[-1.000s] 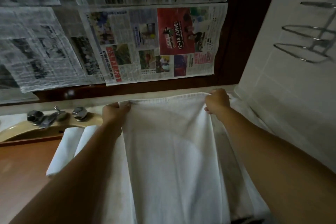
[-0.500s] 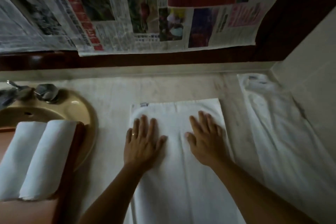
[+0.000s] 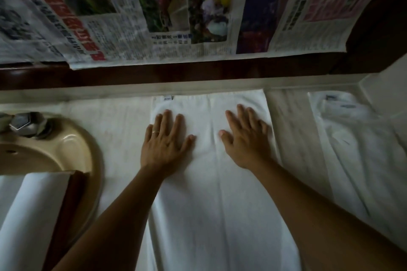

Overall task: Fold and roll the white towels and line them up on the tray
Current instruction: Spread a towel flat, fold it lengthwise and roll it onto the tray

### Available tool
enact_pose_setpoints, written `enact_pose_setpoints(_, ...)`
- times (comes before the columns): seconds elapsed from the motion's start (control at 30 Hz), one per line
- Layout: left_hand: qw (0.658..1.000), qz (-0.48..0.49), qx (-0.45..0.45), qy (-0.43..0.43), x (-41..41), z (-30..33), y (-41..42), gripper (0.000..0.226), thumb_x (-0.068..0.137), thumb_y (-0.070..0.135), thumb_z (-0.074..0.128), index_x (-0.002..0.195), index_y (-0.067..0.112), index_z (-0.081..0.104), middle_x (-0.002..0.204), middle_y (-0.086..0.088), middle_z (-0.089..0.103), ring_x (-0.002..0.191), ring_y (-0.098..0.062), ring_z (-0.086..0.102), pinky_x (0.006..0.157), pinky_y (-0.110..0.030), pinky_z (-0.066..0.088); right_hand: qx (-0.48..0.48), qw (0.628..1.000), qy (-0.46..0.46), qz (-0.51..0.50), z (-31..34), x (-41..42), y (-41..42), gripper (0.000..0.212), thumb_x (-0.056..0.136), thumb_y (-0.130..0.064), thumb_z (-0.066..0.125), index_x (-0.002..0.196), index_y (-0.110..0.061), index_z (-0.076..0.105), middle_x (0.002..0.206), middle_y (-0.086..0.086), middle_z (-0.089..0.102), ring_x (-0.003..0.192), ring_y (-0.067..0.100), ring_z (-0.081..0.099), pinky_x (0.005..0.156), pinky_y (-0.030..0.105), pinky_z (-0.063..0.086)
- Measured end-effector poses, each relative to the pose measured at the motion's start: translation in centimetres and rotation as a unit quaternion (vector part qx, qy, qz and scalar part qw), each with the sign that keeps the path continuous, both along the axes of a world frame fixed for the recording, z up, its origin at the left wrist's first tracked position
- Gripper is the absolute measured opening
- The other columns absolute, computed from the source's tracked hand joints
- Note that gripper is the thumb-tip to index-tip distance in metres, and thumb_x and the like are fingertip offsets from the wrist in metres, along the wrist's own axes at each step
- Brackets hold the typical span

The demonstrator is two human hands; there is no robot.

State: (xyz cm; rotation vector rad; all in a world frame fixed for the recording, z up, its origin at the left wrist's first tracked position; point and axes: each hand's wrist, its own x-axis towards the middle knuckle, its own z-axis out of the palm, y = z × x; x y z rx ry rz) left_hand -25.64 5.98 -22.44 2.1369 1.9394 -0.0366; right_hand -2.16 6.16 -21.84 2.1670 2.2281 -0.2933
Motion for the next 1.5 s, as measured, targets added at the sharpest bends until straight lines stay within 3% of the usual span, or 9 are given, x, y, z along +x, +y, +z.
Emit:
enact_pose_setpoints(0.23,0.999,-0.005,0.044,0.001,1.8,0.7,2.7,0.085,0.091,0.076,0.012,0.159,0.026,0.005,0.167,-0.009,-0.001,0.154,-0.029,-0.003,0.125,-0.045,0.003,0.010,0.999,0.040,-0.017,1.4,0.7,3.3,0.059,0.096,-0.059,0.033,0.149,-0.035,0.028,0.165,-0.001,0.007,0.149,0.026,0.007,0.114,0.056,0.014)
enact_pose_setpoints(0.4,1.000,-0.011,0.013,-0.001,1.8,-0.1,3.3,0.082,0.091,0.079,0.007,0.157,0.033,-0.013,0.163,-0.004,-0.024,0.151,-0.021,-0.019,0.123,-0.040,-0.009,0.001,1.000,-0.014,0.005,-0.1,3.7,4.2,0.072,0.096,-0.069,0.013,0.157,-0.033,0.001,0.166,0.002,-0.010,0.152,0.026,-0.008,0.119,0.050,0.007)
enact_pose_setpoints(0.67,0.999,0.036,0.014,-0.005,4.4,1.5,-0.6,0.079,0.096,0.070,0.012,0.159,0.025,-0.006,0.166,-0.006,-0.015,0.153,-0.024,-0.011,0.124,-0.044,-0.004,0.013,0.999,0.024,-0.026,0.8,1.3,0.3,0.069,0.099,-0.059,0.022,0.158,-0.027,0.006,0.165,0.006,-0.014,0.152,0.027,-0.011,0.119,0.051,0.008)
enact_pose_setpoints(0.83,1.000,0.023,0.003,-0.017,4.7,0.8,-8.7,0.082,0.090,0.075,0.003,0.157,0.030,-0.013,0.163,-0.002,-0.021,0.152,-0.019,-0.016,0.123,-0.042,-0.005,0.014,1.000,0.013,0.007,0.3,2.4,-5.1,0.073,0.095,-0.067,0.014,0.157,-0.030,0.015,0.166,0.004,0.003,0.152,0.024,0.004,0.117,0.046,0.015)
enact_pose_setpoints(0.97,0.999,0.048,-0.002,-0.006,2.5,0.7,-7.4,0.083,0.090,0.073,0.000,0.159,0.027,-0.008,0.165,-0.006,-0.016,0.153,-0.022,-0.011,0.125,-0.043,0.000,-0.029,1.000,0.005,-0.005,0.5,4.6,-3.7,0.072,0.096,-0.065,0.010,0.158,-0.028,0.004,0.166,0.004,-0.008,0.152,0.021,-0.006,0.120,0.043,0.008)
enact_pose_setpoints(1.1,0.998,0.051,-0.012,-0.027,5.5,1.3,-13.3,0.081,0.091,0.067,-0.002,0.160,0.023,-0.001,0.166,-0.008,-0.011,0.154,-0.025,-0.005,0.123,-0.046,0.004,0.009,0.998,0.034,-0.043,0.4,0.7,-10.1,0.068,0.098,-0.058,0.023,0.156,-0.023,0.022,0.166,0.008,0.005,0.152,0.027,0.007,0.116,0.050,0.021)
enact_pose_setpoints(1.23,0.999,0.022,-0.013,-0.038,5.1,0.3,-20.0,0.074,0.098,0.065,0.006,0.158,0.022,0.014,0.164,-0.010,0.009,0.152,-0.030,0.015,0.119,-0.051,0.020,0.045,0.998,0.047,0.022,-0.2,0.5,-17.2,0.065,0.097,-0.057,0.030,0.150,-0.021,0.040,0.162,0.008,0.026,0.148,0.025,0.025,0.110,0.048,0.033)
enact_pose_setpoints(1.37,0.999,0.049,0.013,-0.019,4.0,0.4,-19.5,0.083,0.090,0.069,-0.002,0.159,0.023,0.002,0.165,-0.010,-0.006,0.154,-0.028,0.001,0.122,-0.046,0.005,0.073,0.997,-0.010,-0.026,-0.2,3.3,-16.9,0.067,0.097,-0.053,0.024,0.146,-0.012,0.046,0.157,0.013,0.035,0.143,0.030,0.036,0.106,0.048,0.038)
enact_pose_setpoints(1.5,0.999,0.025,-0.009,-0.028,5.7,1.2,-23.6,0.078,0.085,0.067,-0.014,0.152,0.028,-0.021,0.159,-0.005,-0.029,0.151,-0.024,-0.020,0.122,-0.045,-0.009,0.071,0.997,0.032,-0.009,-0.2,0.7,-21.6,0.065,0.097,-0.052,0.027,0.147,-0.013,0.044,0.157,0.012,0.034,0.144,0.030,0.035,0.105,0.050,0.038)
